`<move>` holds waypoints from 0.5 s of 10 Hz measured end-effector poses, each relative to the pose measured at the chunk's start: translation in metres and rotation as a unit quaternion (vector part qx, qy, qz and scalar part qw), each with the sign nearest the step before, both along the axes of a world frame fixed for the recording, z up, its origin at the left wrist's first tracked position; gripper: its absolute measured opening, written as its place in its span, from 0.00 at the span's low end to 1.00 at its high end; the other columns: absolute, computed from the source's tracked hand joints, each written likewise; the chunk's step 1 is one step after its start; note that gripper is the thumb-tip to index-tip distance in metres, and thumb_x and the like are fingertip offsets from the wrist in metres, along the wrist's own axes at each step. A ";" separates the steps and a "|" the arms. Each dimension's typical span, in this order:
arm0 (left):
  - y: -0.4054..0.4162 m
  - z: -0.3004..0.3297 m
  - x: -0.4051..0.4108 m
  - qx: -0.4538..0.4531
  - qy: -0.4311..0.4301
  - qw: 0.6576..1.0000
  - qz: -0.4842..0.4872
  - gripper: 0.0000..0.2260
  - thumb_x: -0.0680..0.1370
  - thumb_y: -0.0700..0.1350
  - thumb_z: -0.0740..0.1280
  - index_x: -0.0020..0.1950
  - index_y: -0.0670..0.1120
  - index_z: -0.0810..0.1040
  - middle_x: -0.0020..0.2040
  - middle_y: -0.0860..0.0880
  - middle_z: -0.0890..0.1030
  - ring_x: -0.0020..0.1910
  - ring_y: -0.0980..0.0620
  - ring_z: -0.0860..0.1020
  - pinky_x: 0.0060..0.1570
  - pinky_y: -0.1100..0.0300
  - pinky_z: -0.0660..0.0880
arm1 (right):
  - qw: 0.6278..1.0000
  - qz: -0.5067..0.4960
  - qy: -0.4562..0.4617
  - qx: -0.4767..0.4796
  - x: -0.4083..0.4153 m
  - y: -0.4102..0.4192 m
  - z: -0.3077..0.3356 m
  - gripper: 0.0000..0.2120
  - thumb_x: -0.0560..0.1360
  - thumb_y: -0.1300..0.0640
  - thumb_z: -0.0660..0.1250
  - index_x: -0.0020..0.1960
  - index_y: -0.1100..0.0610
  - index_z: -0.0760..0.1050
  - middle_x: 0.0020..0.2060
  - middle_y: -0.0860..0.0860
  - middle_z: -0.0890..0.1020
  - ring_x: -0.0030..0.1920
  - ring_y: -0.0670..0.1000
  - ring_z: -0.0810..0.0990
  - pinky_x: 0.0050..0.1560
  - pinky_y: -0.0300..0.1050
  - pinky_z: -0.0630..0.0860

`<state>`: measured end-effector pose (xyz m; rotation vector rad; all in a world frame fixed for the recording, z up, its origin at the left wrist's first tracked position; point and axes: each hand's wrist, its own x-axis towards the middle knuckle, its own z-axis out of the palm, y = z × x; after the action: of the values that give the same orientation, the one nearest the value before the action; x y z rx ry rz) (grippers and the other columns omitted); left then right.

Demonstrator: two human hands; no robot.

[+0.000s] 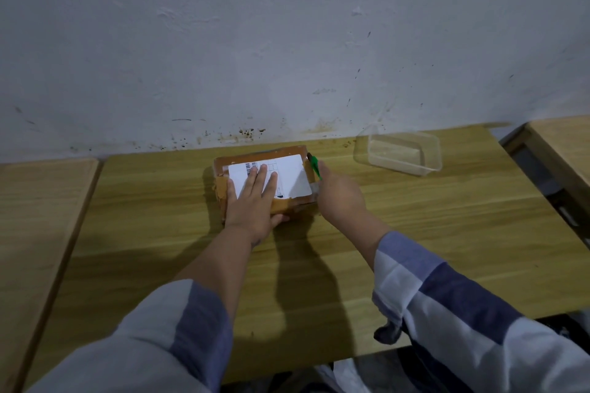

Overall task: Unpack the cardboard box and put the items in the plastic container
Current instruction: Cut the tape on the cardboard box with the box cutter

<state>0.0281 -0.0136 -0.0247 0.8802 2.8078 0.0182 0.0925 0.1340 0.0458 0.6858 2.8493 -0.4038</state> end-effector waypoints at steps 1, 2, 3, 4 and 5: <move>0.001 0.001 0.001 -0.001 0.003 1.000 0.005 0.38 0.78 0.62 0.57 0.78 0.50 0.39 0.78 0.48 0.36 0.77 0.48 0.35 0.72 0.38 0.39 | 1.000 -0.004 -0.004 -0.009 0.012 -0.005 -0.001 0.33 0.76 0.67 0.57 0.77 0.54 0.48 0.52 0.59 0.81 0.49 0.58 0.80 0.37 0.46 0.70; 0.003 0.002 0.002 -0.002 0.002 1.000 0.008 0.39 0.77 0.65 0.56 0.78 0.50 0.39 0.78 0.48 0.36 0.77 0.48 0.36 0.72 0.38 0.39 | 0.999 -0.032 -0.004 -0.031 0.031 -0.009 -0.002 0.34 0.76 0.67 0.56 0.77 0.51 0.48 0.50 0.59 0.81 0.46 0.57 0.80 0.36 0.46 0.70; 0.004 0.002 0.003 -0.002 -0.001 1.000 0.012 0.39 0.76 0.66 0.55 0.78 0.50 0.39 0.78 0.48 0.36 0.77 0.48 0.36 0.72 0.38 0.39 | 0.999 -0.041 0.001 -0.032 0.049 -0.011 -0.006 0.32 0.78 0.65 0.55 0.77 0.49 0.48 0.51 0.59 0.80 0.47 0.57 0.80 0.36 0.46 0.70; 0.004 0.002 0.005 -0.002 -0.001 1.000 0.012 0.40 0.76 0.67 0.55 0.78 0.50 0.40 0.78 0.48 0.36 0.77 0.48 0.36 0.72 0.38 0.39 | 0.998 -0.046 0.003 -0.039 0.061 -0.014 -0.009 0.31 0.79 0.64 0.55 0.77 0.49 0.48 0.52 0.58 0.80 0.50 0.58 0.80 0.39 0.47 0.71; 0.004 0.003 0.006 -0.006 -0.002 1.000 0.012 0.40 0.76 0.66 0.55 0.78 0.50 0.39 0.78 0.48 0.36 0.77 0.48 0.35 0.72 0.38 0.39 | 0.998 -0.046 0.012 -0.046 0.069 -0.013 -0.015 0.30 0.78 0.64 0.54 0.76 0.48 0.48 0.50 0.59 0.80 0.49 0.58 0.79 0.39 0.47 0.69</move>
<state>0.0345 -0.0093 -0.0218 0.8423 2.8116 0.0053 0.1615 0.1214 0.0309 0.8002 2.8089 -0.5556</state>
